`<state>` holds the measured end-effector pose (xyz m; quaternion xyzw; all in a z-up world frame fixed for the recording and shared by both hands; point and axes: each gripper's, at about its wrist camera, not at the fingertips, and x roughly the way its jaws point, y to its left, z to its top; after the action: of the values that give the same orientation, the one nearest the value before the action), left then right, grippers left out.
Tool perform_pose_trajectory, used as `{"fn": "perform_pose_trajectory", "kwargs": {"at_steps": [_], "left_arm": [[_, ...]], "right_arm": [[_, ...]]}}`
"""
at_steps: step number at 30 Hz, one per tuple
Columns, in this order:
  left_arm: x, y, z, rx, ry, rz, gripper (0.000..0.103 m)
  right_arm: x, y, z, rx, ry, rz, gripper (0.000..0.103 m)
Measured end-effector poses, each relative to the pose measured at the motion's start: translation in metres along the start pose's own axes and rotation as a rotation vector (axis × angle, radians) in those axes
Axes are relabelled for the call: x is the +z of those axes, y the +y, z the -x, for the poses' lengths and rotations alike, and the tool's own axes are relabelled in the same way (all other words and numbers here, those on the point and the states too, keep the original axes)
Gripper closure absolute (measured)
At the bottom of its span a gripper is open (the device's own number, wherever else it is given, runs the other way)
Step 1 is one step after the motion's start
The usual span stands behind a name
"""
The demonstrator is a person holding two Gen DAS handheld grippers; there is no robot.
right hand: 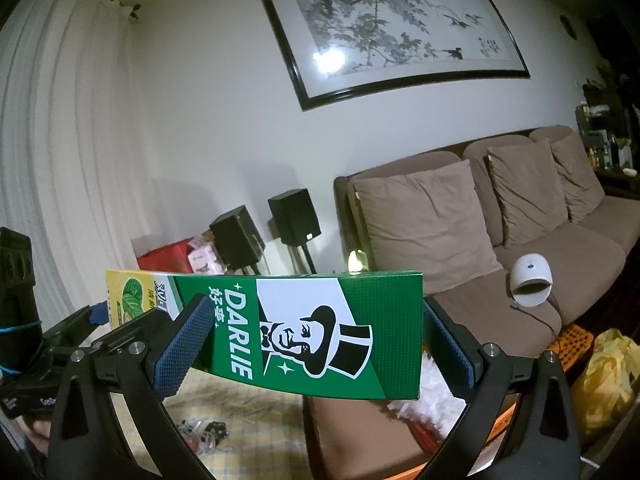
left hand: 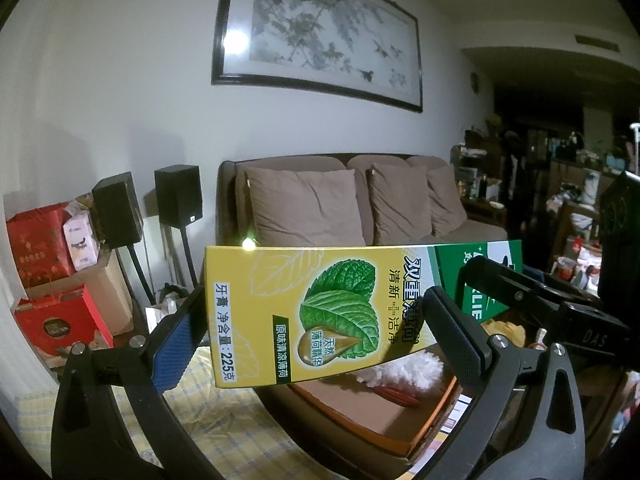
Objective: Organize objects
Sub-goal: 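Carry the toothpaste box with both grippers over the orange-lined box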
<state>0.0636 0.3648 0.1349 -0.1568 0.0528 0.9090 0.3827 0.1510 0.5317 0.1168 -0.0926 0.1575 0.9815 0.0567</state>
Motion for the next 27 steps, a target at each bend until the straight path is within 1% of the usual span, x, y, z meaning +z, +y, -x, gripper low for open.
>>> {"fn": "perform_pose_trajectory", "kwargs": {"at_steps": [27], "left_arm": [[-0.003,-0.005,-0.02,-0.028,0.036,-0.006,0.0]], "right_arm": [[0.0,-0.011,-0.008,-0.036,0.036,-0.002,0.001]]}}
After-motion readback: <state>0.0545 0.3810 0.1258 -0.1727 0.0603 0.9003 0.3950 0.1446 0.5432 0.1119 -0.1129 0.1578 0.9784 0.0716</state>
